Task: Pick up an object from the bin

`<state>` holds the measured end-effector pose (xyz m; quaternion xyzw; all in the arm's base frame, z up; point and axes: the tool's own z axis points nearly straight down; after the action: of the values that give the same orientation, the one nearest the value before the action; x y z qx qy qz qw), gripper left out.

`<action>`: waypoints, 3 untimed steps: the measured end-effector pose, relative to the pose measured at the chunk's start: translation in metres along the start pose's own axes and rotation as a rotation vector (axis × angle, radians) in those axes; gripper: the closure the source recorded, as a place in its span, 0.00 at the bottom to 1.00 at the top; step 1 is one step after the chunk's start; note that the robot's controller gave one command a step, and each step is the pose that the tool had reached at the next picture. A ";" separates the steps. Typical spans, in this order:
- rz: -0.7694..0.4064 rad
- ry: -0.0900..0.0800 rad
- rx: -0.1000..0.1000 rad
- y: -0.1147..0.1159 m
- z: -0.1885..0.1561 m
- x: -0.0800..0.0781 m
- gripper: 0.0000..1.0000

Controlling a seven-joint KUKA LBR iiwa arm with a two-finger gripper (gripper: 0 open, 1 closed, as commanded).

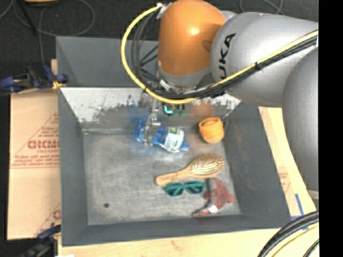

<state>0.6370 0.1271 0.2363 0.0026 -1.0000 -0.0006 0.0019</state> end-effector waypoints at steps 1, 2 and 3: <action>0.002 -0.009 -0.001 -0.001 -0.005 -0.001 0.00; -0.075 -0.013 0.001 -0.005 0.036 0.001 0.00; -0.333 -0.002 0.002 -0.015 0.062 0.011 0.00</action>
Offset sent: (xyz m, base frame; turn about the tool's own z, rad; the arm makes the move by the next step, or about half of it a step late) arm -0.0125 -0.0180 -0.1663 -0.3075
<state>0.6254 0.1120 0.1747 0.1682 -0.9858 0.0003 0.0008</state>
